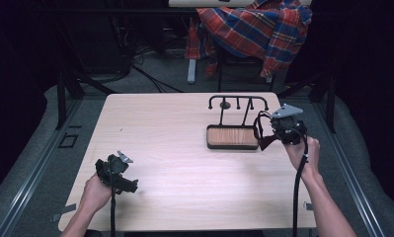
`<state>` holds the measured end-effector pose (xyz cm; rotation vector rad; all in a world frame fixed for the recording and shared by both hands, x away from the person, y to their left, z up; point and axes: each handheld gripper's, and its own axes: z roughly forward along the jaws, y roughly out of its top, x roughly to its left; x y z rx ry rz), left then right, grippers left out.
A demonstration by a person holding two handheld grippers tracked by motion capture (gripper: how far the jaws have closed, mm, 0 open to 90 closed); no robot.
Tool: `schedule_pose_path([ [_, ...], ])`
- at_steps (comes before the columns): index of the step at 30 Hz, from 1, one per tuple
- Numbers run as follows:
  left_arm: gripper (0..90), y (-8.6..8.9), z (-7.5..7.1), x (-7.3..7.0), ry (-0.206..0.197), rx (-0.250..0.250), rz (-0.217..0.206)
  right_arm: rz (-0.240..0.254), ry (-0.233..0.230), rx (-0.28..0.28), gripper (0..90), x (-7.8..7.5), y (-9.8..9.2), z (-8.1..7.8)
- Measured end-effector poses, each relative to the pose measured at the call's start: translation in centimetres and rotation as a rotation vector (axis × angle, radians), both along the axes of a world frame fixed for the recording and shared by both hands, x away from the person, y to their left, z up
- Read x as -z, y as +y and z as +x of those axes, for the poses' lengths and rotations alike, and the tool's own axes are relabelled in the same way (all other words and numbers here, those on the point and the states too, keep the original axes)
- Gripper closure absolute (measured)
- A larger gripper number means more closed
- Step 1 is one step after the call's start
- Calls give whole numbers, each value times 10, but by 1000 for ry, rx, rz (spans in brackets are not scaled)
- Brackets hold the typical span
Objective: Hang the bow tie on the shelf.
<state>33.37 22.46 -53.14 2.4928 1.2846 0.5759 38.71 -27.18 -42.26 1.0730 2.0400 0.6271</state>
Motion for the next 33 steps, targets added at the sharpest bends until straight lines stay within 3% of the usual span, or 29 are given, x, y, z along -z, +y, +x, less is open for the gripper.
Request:
schedule_pose_path([
  [19,3,-1,1,2,11,10,5,41,-22,29,885,-9,-5,14],
  [33,3,-2,2,2,17,11,8,116,-21,76,885,-7,-13,34],
])
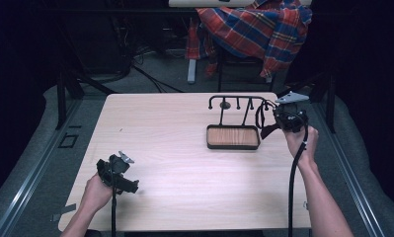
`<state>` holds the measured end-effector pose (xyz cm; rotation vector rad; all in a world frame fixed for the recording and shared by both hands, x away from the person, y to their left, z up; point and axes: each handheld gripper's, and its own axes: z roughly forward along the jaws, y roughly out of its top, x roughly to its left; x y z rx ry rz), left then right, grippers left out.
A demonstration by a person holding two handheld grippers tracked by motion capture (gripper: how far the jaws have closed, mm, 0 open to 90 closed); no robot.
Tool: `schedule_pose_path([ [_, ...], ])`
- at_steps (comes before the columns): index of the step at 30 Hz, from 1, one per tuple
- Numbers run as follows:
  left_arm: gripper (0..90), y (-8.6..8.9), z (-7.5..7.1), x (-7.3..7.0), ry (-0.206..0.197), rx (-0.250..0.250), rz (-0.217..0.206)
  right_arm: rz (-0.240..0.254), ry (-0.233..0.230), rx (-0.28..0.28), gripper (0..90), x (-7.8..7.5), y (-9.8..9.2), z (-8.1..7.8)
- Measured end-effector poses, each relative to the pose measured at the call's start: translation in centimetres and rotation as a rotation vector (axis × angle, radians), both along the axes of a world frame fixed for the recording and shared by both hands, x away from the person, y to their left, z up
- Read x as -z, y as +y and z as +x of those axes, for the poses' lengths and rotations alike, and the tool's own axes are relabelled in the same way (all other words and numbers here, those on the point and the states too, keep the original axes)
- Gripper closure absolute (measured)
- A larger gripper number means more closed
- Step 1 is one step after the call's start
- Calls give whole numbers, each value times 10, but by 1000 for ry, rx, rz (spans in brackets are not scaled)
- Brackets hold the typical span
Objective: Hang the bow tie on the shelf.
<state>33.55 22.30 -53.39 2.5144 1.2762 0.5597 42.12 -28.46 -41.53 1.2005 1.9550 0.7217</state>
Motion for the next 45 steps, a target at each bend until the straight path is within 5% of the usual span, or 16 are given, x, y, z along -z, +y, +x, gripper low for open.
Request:
schedule_pose_path([
  [29,4,0,0,1,9,-1,0,81,69,57,883,29,-11,37],
  [45,3,1,0,2,10,0,0,102,120,22,861,47,-8,45],
])
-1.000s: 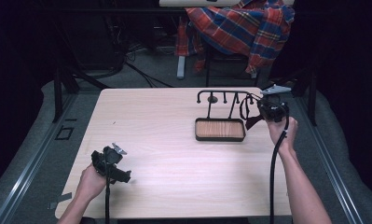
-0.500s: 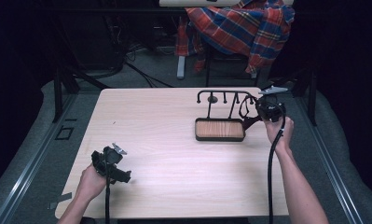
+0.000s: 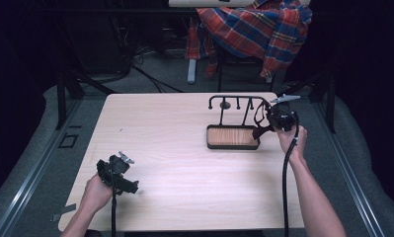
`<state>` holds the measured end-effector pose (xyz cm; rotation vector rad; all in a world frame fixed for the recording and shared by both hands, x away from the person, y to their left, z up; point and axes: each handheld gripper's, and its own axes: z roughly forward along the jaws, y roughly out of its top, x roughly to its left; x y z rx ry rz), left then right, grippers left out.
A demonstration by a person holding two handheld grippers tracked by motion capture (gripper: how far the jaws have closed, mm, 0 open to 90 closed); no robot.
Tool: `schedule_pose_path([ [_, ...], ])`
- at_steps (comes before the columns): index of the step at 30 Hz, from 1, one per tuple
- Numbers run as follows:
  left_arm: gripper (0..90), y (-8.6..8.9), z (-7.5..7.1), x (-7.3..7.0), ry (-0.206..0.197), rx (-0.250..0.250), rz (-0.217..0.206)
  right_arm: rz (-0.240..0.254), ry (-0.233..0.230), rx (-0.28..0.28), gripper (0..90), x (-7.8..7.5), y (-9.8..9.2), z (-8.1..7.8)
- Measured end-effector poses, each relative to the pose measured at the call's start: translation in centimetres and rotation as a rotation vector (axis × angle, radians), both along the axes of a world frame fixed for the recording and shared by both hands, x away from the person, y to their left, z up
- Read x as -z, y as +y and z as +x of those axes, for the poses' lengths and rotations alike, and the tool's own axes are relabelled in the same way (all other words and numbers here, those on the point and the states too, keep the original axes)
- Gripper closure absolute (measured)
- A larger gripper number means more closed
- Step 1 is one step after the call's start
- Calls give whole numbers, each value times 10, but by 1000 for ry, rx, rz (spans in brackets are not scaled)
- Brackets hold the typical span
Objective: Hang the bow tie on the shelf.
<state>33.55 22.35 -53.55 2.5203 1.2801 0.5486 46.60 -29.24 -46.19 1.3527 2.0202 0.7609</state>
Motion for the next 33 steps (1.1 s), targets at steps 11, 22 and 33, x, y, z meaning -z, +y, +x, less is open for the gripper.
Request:
schedule_pose_path([
  [11,3,1,0,0,-1,0,0,31,17,-29,835,4,1,1],
  [22,4,1,1,-1,1,4,0,51,24,-49,731,3,0,1],
  [33,4,-7,6,0,-3,21,0,47,47,-71,599,-2,0,-4],
])
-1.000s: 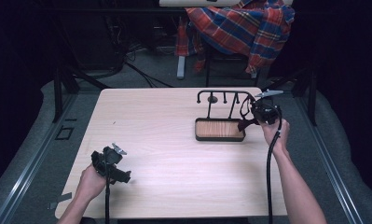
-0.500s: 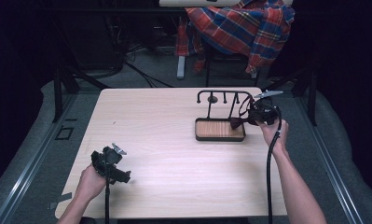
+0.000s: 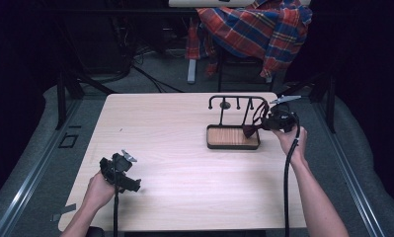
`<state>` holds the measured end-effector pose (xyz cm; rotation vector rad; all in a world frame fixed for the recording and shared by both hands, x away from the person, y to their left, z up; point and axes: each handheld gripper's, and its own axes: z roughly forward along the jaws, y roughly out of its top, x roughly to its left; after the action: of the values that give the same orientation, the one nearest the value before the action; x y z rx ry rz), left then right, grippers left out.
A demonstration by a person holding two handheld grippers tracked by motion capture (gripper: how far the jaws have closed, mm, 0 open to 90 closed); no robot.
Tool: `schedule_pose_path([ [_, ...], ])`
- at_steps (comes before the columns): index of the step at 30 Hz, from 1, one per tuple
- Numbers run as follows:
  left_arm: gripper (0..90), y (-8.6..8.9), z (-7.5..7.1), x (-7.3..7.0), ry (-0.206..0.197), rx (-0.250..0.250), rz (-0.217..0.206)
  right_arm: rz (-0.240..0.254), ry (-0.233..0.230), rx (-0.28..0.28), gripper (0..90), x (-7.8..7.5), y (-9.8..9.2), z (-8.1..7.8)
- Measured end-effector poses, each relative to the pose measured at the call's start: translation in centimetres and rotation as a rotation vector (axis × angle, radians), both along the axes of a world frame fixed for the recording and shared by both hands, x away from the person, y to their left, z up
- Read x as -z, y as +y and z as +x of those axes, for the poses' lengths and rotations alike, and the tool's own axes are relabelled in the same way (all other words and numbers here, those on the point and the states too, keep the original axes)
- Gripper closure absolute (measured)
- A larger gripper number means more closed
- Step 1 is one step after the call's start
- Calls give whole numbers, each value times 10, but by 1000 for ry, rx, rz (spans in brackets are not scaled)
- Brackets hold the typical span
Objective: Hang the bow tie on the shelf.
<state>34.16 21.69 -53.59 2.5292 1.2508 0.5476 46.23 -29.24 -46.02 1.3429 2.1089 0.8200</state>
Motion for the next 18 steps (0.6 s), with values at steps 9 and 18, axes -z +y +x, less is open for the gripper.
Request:
schedule_pose_path([
  [9,4,0,-2,-1,-6,0,-2,37,17,-10,438,-13,-7,-11],
  [18,3,-5,-2,-3,-5,12,0,1,57,-42,245,-23,0,-24],
])
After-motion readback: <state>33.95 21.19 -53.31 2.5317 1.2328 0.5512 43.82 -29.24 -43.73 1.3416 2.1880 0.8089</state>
